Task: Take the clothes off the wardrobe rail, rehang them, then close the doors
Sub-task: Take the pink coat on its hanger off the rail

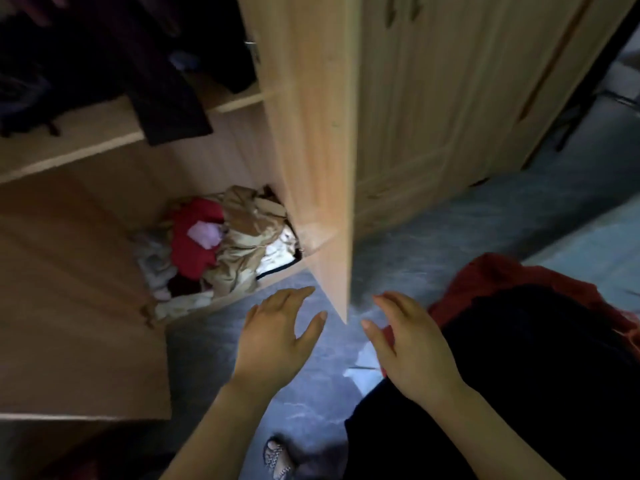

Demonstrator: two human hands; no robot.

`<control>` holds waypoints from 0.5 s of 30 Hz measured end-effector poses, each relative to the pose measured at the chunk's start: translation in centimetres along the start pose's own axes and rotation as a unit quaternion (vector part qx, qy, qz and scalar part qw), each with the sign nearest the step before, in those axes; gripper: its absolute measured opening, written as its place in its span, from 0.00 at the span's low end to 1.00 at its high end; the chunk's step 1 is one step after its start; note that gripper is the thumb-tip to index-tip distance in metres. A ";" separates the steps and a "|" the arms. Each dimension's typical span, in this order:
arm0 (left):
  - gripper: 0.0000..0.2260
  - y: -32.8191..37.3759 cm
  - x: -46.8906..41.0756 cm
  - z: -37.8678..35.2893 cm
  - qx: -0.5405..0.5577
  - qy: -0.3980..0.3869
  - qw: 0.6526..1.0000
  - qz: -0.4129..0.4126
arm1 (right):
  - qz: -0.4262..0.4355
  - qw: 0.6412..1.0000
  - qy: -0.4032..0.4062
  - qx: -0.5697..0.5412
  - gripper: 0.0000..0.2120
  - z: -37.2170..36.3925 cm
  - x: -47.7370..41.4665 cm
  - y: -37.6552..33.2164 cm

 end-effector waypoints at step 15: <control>0.27 -20.7 -7.7 31.9 -0.096 0.254 0.960 0.067 | 0.276 0.958 0.066 -0.051 0.25 -7.8 -26.8 -32.5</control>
Point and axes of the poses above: each hand's wrist, its own x-axis away from the middle knuckle, its own z-axis out of the back of the hand, y = z × x, the point moved 8 cm from there along -x, towards the middle knuckle, and after that the axes turned 9 degrees about z, right-handed, at the moved point
